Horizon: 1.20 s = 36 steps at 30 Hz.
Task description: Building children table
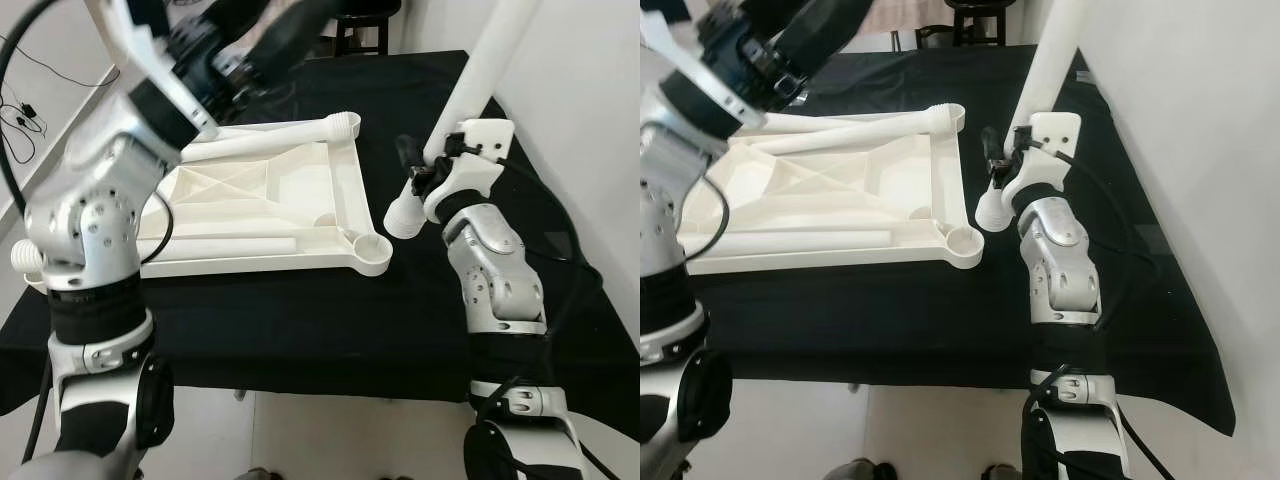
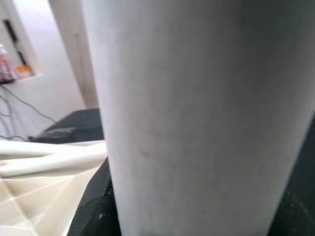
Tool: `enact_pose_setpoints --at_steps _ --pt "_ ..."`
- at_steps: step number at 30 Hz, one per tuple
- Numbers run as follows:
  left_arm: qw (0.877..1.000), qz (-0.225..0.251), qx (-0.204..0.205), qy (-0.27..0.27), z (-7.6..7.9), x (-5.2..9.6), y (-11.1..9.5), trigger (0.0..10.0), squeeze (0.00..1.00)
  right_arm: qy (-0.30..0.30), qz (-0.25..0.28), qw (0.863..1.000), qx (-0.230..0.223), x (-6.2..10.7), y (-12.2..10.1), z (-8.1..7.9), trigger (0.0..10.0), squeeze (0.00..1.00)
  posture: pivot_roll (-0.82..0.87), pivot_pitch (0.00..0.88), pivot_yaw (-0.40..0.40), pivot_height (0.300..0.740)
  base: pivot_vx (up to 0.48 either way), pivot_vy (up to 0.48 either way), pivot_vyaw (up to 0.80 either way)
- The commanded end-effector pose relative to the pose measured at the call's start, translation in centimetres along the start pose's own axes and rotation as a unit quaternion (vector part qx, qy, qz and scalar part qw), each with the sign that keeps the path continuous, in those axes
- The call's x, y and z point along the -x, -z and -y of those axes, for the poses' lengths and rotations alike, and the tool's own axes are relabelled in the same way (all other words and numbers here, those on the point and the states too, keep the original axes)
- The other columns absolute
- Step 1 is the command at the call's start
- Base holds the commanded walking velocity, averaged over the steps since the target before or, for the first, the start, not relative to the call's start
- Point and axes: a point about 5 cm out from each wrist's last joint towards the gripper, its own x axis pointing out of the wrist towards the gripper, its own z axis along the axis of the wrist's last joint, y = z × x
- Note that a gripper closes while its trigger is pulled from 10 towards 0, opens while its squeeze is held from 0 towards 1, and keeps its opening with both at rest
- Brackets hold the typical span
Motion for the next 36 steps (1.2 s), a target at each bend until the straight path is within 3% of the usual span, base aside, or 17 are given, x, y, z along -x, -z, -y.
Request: enact_pose_setpoints --at_steps 1,2,3,4,6,16,21,28,30,36 --pt "0.999 -0.015 -0.001 -0.053 -1.2 1.4 0.9 10.0 0.00 -0.023 0.043 0.999 -0.008 -0.2 -1.8 -0.6 10.0 0.00 0.00 0.093 0.015 0.740 0.000 0.000 0.00" --pt "0.999 -0.015 -0.001 -0.053 -1.2 1.4 0.9 10.0 0.00 -0.023 0.043 0.999 -0.008 -0.2 -1.8 -0.6 10.0 0.00 0.00 0.093 0.015 0.740 0.000 0.000 0.00" --pt "0.994 -0.051 0.009 -0.094 -1.5 3.0 3.5 10.0 0.00 -0.057 0.061 0.996 -0.009 -0.1 -2.4 -1.1 10.0 0.00 0.00 0.100 0.015 0.740 0.000 0.000 0.00" --pt "0.994 -0.051 0.009 -0.094 -1.5 3.0 3.5 10.0 0.00 -0.057 0.061 0.996 -0.009 -0.1 -2.4 -1.1 10.0 0.00 0.00 0.100 0.015 0.740 0.000 0.000 0.00" --pt "0.990 -0.093 0.019 -0.106 -0.7 4.3 5.9 10.0 0.00 -0.083 0.071 0.994 -0.011 0.1 -2.6 -1.4 10.0 0.00 0.00 0.101 0.012 0.740 0.000 0.000 0.31" --pt "0.981 -0.145 0.039 -0.121 3.0 5.9 10.2 10.0 0.00 -0.092 0.083 0.992 -0.022 0.1 -2.6 -1.2 10.0 0.00 0.01 0.108 0.009 0.740 0.000 0.000 0.60" --pt "0.977 -0.164 0.042 -0.132 3.6 6.0 11.7 10.0 0.00 -0.101 0.074 0.992 -0.016 0.2 -2.3 -1.4 10.0 0.00 0.01 0.106 0.011 0.740 0.000 0.000 0.00" --pt "0.978 -0.179 0.063 -0.085 6.2 6.4 13.2 10.0 0.00 -0.127 0.062 0.990 -0.005 0.5 -1.6 -1.7 10.0 0.00 0.00 0.104 0.015 0.740 0.000 0.000 0.00" --pt "0.978 -0.184 0.065 -0.067 7.1 6.8 13.6 10.0 0.00 -0.133 0.059 0.989 -0.001 0.4 -1.7 -1.3 10.0 0.00 0.01 0.105 0.011 0.740 0.000 0.000 0.00" --pt "0.978 -0.187 0.066 -0.063 7.9 7.5 14.1 10.0 0.00 -0.146 0.060 0.987 0.011 0.1 -2.2 -0.1 10.0 0.00 0.01 0.116 0.008 0.740 0.000 0.000 0.00"
